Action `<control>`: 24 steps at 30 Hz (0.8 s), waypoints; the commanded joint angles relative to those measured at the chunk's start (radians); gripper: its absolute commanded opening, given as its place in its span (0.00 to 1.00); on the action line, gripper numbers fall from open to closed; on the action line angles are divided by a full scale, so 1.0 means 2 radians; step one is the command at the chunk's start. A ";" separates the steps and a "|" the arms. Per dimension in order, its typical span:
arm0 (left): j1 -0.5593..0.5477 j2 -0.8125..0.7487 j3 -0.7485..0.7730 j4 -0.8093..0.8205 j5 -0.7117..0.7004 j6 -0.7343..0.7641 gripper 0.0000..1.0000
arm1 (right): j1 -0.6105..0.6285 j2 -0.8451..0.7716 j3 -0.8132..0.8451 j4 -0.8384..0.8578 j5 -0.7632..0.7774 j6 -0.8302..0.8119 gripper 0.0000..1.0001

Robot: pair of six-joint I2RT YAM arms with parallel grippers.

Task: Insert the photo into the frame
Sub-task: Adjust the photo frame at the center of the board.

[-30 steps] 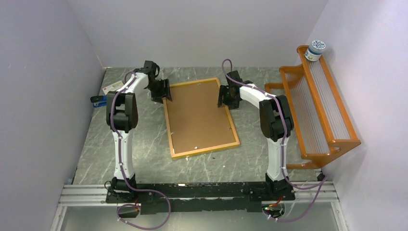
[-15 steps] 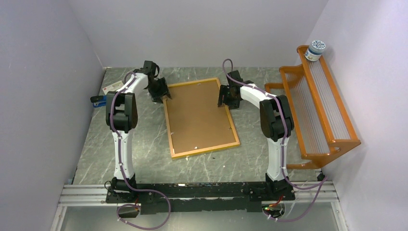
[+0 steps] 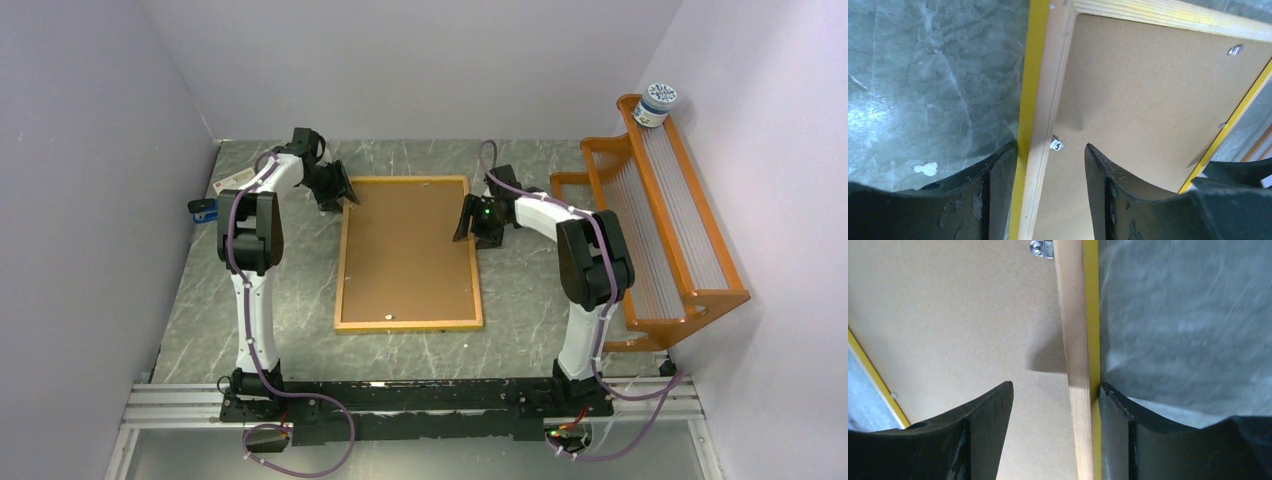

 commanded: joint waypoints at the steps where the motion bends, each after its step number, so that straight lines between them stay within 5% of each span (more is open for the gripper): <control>1: -0.009 0.000 -0.018 0.029 0.075 -0.013 0.55 | 0.018 -0.061 -0.055 0.029 -0.071 0.038 0.67; 7: -0.007 -0.039 -0.054 0.017 0.018 -0.015 0.55 | 0.028 -0.112 -0.092 -0.019 0.024 0.063 0.68; 13: 0.010 -0.108 -0.100 0.023 -0.013 -0.012 0.64 | 0.028 -0.138 -0.022 -0.084 0.172 0.039 0.78; 24: 0.012 -0.198 -0.225 0.023 -0.022 0.005 0.59 | 0.037 -0.014 0.185 -0.086 0.175 -0.092 0.81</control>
